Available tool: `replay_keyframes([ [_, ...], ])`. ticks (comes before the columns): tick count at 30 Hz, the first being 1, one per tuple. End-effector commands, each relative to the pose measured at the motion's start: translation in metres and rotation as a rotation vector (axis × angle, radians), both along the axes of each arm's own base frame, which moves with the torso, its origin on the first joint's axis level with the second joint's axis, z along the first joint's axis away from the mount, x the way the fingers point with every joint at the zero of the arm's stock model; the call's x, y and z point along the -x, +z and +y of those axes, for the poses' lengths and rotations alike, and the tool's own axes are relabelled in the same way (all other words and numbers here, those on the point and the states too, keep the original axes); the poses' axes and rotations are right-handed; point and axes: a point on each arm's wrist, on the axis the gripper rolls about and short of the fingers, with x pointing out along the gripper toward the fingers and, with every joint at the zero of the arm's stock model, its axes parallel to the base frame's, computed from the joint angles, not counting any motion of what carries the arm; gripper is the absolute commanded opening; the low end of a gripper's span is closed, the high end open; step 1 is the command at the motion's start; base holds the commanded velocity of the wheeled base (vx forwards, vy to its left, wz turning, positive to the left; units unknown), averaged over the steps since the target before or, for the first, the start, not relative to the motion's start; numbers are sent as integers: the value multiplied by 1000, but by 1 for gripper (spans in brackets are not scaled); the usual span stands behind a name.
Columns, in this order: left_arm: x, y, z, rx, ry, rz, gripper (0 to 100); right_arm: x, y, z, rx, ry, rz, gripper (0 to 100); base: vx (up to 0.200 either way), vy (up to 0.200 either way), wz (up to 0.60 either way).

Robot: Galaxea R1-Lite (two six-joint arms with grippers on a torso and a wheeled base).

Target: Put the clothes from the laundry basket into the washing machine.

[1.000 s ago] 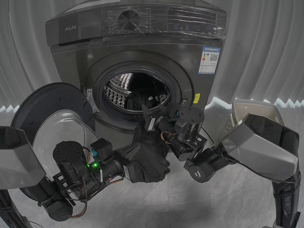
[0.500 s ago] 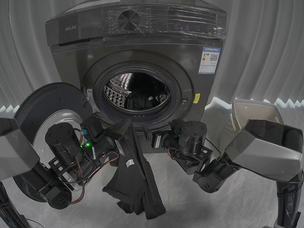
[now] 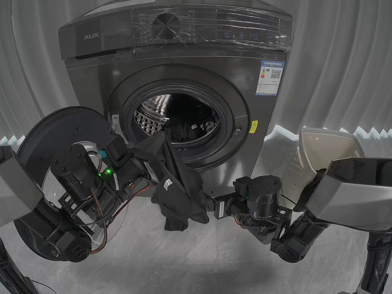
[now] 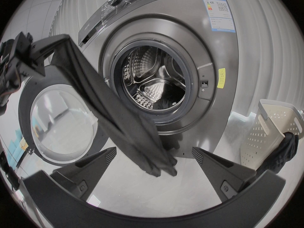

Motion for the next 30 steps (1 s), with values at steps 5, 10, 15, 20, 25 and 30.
replay_keyframes([
  [5,-4,12,-1,30,10,-41,0,13,-6,3,14,40,20,100,0,0,0],
  [10,-5,15,-2,37,10,-53,0,17,-19,11,34,75,39,100,0,0,0],
  [15,-5,15,-2,37,10,-51,0,2,-38,19,34,116,11,100,0,0,0],
  [20,-5,15,-2,37,8,-53,0,-8,-46,30,23,136,-2,100,0,0,0],
  [25,-4,16,-2,38,10,-54,0,-14,-59,38,26,138,1,100,0,0,0],
  [30,-4,16,-2,39,10,-55,0,-16,-65,44,27,146,0,100,0,0,0],
])
